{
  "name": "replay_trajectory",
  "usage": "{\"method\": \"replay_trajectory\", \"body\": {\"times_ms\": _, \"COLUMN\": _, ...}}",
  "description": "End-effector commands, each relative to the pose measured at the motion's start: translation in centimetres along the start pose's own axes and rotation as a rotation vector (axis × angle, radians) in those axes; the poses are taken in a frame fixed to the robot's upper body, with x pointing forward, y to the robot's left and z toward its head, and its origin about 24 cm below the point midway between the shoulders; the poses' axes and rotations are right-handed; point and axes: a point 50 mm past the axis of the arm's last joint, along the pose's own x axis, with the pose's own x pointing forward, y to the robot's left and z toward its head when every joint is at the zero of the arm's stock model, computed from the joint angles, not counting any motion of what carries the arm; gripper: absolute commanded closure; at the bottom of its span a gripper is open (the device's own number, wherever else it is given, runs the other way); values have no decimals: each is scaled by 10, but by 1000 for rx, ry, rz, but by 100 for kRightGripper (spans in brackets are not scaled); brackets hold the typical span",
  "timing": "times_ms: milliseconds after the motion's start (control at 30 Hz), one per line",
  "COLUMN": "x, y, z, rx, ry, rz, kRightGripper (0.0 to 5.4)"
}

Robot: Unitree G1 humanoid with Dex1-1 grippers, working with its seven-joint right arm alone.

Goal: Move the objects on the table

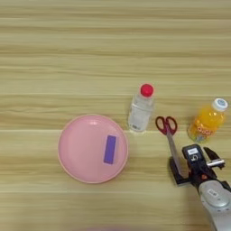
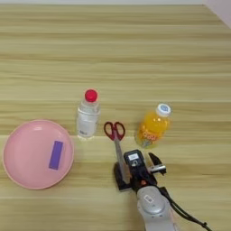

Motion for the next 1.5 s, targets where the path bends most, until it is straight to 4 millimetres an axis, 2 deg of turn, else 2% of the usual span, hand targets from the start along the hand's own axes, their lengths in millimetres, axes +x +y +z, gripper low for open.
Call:
{"method": "replay_trajectory", "body": {"times_ms": 33, "x": -3, "y": -3, "z": 29, "rx": 49, "ry": -145, "rz": 5, "kRightGripper": 4}}
{"method": "replay_trajectory", "body": {"times_ms": 267, "x": -21, "y": 9, "z": 58, "rx": 82, "ry": -268, "rz": 85, "kRightGripper": 4}}
{"method": "replay_trajectory", "body": {"times_ms": 467, "x": -42, "y": 35, "z": 87, "rx": 126, "ry": -359, "rz": 249, "kRightGripper": 4}}
{"method": "replay_trajectory", "body": {"times_ms": 667, "x": -50, "y": 54, "z": 105, "rx": 158, "ry": -401, "rz": 365, "kRightGripper": 4}}
{"method": "replay_trajectory", "body": {"times_ms": 867, "x": -48, "y": 73, "z": 119, "rx": 234, "ry": -372, "rz": 485, "kRightGripper": 4}}
{"method": "replay_trajectory", "body": {"times_ms": 1033, "x": -39, "y": 86, "z": 123, "rx": 229, "ry": -335, "rz": 523, "kRightGripper": 4}}
{"method": "replay_trajectory", "body": {"times_ms": 1267, "x": -32, "y": 93, "z": 123, "rx": 235, "ry": -303, "rz": 540, "kRightGripper": 4}}
{"method": "replay_trajectory", "body": {"times_ms": 1500, "x": -23, "y": 100, "z": 115, "rx": 213, "ry": -248, "rz": 557, "kRightGripper": 4}}
